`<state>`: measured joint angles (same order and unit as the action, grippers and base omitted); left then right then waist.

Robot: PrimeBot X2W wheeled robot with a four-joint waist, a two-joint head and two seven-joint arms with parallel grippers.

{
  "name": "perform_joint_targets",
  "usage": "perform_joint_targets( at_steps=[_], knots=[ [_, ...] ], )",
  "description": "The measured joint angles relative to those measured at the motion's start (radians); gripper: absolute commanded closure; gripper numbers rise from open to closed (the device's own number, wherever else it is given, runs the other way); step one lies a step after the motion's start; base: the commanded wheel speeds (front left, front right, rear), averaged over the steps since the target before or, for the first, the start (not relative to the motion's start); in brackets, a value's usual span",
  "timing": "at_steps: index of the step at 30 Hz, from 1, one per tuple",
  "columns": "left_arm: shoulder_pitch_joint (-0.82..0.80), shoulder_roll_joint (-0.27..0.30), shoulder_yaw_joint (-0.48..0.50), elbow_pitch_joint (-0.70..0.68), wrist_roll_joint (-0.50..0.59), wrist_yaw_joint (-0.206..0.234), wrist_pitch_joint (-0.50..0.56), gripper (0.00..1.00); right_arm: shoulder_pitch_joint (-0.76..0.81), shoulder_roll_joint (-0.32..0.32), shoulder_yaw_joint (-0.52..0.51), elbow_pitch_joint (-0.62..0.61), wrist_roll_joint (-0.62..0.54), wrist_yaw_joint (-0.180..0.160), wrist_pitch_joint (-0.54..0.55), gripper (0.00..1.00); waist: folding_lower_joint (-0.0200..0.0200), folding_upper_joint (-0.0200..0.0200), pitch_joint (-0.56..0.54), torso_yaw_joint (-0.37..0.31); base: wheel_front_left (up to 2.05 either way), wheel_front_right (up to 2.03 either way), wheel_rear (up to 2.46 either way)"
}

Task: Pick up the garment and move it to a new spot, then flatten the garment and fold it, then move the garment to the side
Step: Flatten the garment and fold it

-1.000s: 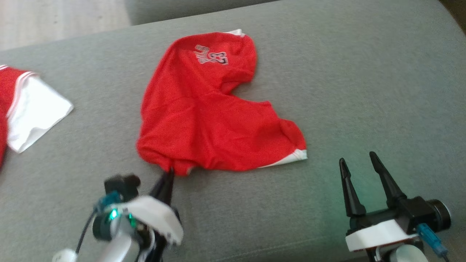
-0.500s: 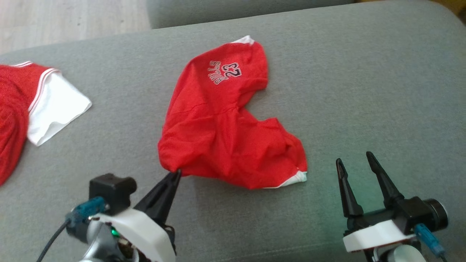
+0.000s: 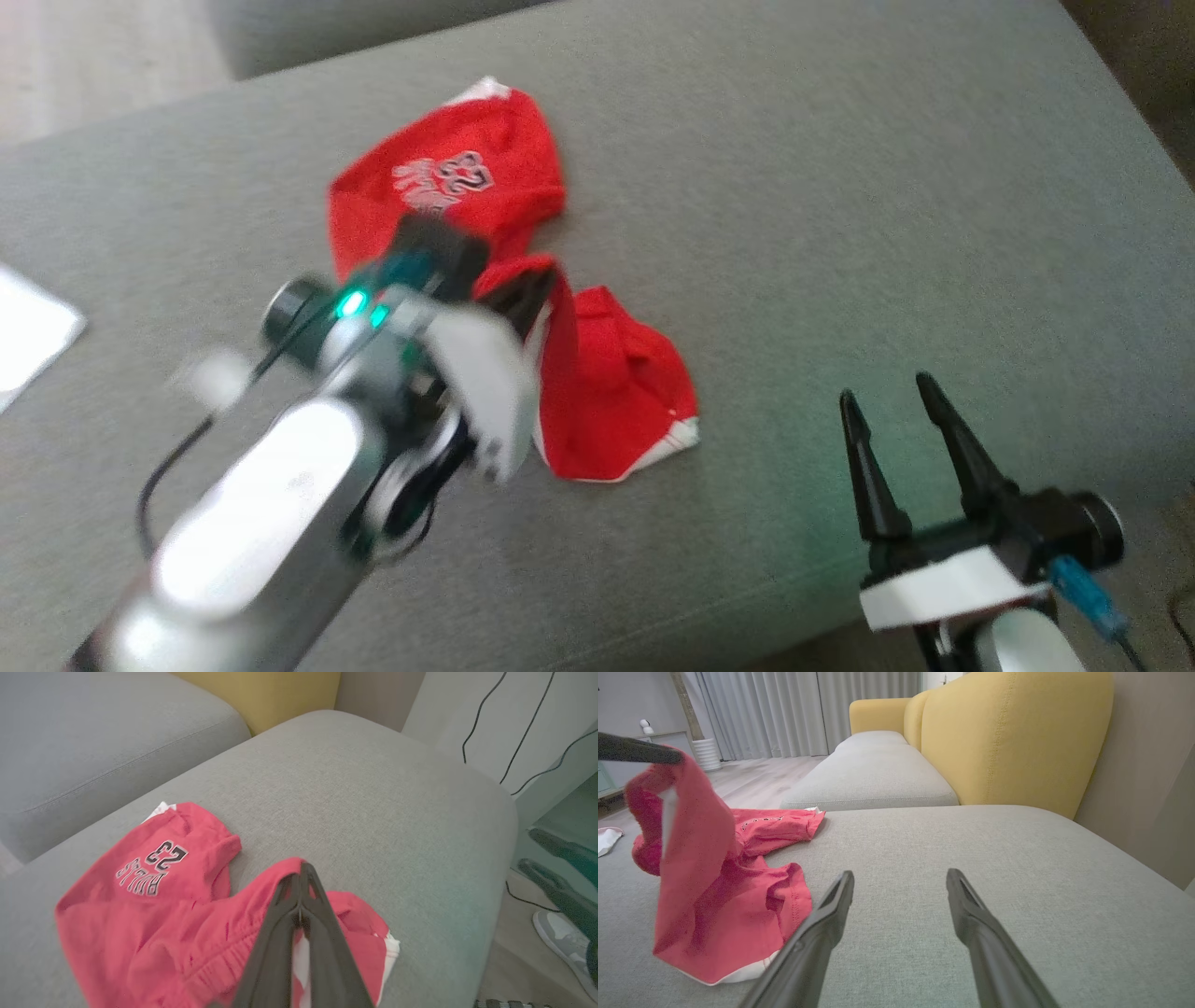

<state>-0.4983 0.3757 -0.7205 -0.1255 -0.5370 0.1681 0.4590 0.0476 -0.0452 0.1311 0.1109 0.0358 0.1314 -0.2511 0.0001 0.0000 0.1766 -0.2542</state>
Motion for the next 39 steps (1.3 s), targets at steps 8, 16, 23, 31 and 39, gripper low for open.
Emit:
perform_joint_targets(
  at_steps=[8,16,23,31,39],
  knots=[
    [-0.224,-0.164,-0.090,0.456,0.066,-0.123,-0.099,1.00,-0.043,0.000,0.029,0.005,0.022,0.000,0.000,0.00,0.0000,0.0000,0.072,-0.101,0.00,0.00,0.00],
    [-0.271,-0.262,-0.142,0.695,0.118,-0.165,-0.292,0.00,-0.044,0.000,0.021,0.012,0.027,0.000,0.000,0.00,-0.0001,0.0000,0.082,-0.118,0.00,0.00,0.00],
    [-0.220,-0.275,-0.141,0.589,0.102,-0.139,-0.356,0.00,-0.034,0.000,0.001,0.012,0.023,0.000,0.000,0.00,-0.0001,0.0000,0.038,-0.072,0.00,0.00,0.00],
    [0.022,-0.181,-0.139,0.339,0.050,-0.039,-0.308,0.00,-0.017,0.000,-0.016,0.006,0.015,0.000,0.000,0.00,-0.0001,0.0000,0.003,-0.006,0.00,0.00,0.00],
    [0.033,-0.189,-0.105,0.369,0.020,-0.017,-0.316,0.00,-0.016,0.000,-0.002,0.004,0.007,0.000,0.000,0.00,-0.0001,0.0000,0.038,0.016,0.00,0.00,0.00]
  ],
)
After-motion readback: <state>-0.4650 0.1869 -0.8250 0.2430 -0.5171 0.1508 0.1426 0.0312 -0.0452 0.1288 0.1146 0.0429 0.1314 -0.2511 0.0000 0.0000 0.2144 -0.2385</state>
